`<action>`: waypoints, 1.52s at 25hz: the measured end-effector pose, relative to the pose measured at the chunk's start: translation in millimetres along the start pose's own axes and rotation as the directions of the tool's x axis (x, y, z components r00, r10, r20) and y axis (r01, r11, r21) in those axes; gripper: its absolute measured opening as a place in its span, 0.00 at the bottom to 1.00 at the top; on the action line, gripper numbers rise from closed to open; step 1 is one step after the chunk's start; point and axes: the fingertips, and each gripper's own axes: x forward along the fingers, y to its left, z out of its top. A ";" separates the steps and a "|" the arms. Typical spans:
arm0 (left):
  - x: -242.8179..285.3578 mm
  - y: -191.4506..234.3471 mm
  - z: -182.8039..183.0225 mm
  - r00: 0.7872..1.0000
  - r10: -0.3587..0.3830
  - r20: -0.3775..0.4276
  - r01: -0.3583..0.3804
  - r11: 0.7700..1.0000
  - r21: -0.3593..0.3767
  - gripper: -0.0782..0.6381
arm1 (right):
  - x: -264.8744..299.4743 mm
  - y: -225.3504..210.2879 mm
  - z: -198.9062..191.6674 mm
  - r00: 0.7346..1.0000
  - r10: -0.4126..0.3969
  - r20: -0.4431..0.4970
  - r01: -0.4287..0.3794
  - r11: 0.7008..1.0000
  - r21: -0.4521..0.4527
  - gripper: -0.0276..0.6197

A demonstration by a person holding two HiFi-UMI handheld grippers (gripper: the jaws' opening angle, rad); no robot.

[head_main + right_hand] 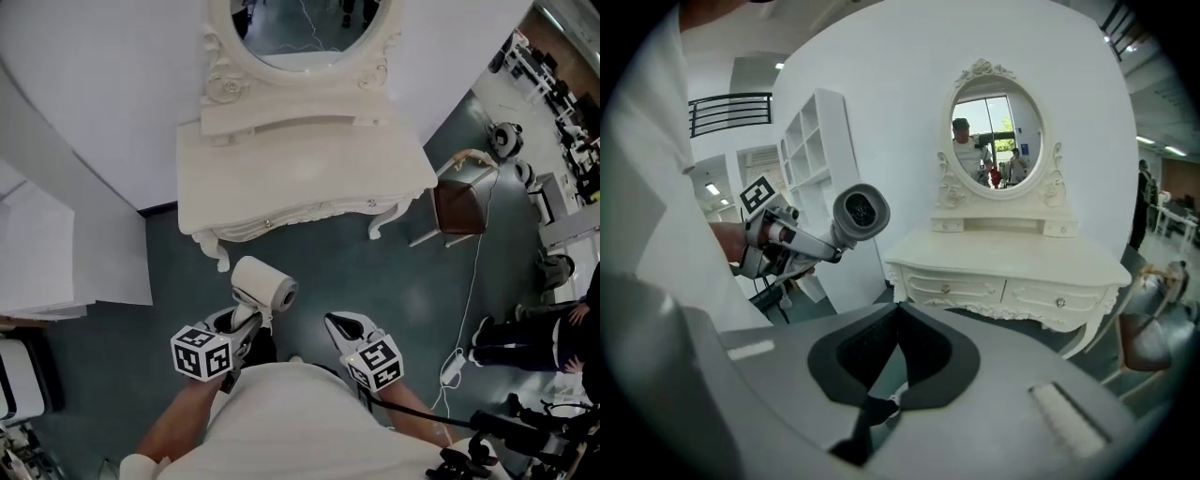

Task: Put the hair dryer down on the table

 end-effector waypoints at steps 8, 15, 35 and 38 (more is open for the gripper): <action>45.2 53.2 109.5 0.993 -0.095 -0.068 0.102 0.988 0.116 0.34 | 69.8 -63.0 110.5 0.992 -0.112 0.054 0.112 0.994 0.002 0.04; 85.9 102.4 155.4 0.986 -0.110 -0.121 0.125 0.985 0.123 0.34 | 99.5 -86.3 129.8 0.988 -0.157 -0.001 0.157 0.987 0.037 0.04; 274.9 137.9 271.6 0.979 0.111 -0.173 -0.078 0.979 0.189 0.34 | 116.0 -279.6 201.4 0.990 -0.110 0.090 0.108 0.994 0.027 0.04; 312.4 138.3 284.2 0.969 0.145 -0.198 -0.106 0.975 0.194 0.34 | 111.3 -321.5 206.9 0.991 -0.102 0.091 0.100 0.995 0.029 0.04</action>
